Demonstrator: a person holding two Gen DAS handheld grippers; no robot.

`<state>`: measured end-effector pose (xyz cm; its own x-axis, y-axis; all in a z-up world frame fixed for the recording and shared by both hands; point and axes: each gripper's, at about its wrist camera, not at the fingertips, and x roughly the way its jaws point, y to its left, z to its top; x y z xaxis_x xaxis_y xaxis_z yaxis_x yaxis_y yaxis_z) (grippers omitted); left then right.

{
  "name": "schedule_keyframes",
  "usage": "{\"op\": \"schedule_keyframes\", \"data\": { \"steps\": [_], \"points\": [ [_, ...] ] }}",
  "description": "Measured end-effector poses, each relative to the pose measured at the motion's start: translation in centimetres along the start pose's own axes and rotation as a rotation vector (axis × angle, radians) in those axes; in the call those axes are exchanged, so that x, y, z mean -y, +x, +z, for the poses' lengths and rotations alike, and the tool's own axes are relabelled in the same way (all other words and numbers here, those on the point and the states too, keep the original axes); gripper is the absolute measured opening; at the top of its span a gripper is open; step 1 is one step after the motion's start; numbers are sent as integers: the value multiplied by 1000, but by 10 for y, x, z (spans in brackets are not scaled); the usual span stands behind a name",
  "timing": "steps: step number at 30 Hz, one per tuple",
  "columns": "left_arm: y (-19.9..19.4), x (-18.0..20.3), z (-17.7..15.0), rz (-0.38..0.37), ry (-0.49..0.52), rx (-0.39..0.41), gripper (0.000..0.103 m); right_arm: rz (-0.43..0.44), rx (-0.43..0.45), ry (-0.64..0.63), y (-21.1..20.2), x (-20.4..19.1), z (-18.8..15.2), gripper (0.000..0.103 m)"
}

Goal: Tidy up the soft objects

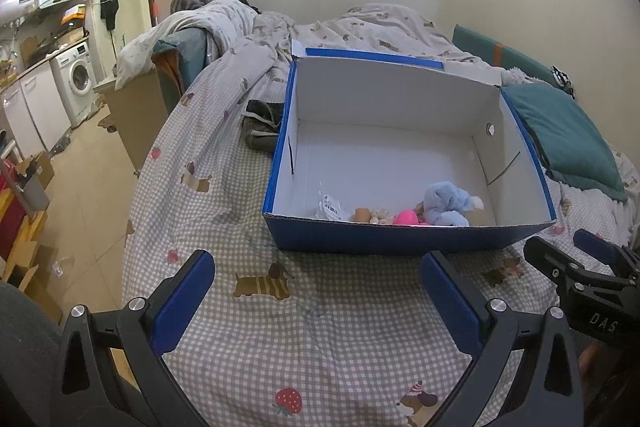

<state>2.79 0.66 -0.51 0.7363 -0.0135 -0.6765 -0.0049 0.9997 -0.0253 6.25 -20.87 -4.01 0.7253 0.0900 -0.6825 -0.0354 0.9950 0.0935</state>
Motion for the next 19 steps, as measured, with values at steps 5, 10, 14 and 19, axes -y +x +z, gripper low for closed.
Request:
{"op": "schedule_keyframes", "data": {
  "steps": [5, 10, 14, 19],
  "points": [
    [1, 0, -1, 0, -2, -4, 103, 0, -1, 0, 0, 0, 0, 103],
    [1, -1, -2, -2, 4, -5, 103, 3, 5, 3, -1, 0, -1, 103],
    [1, 0, -2, -6, 1, -6, 103, 3, 4, 2, -1, 0, -1, 103],
    [1, 1, -2, -14, 5, -9, 103, 5, 5, 1, -1, 0, -1, 103]
  ]
}}
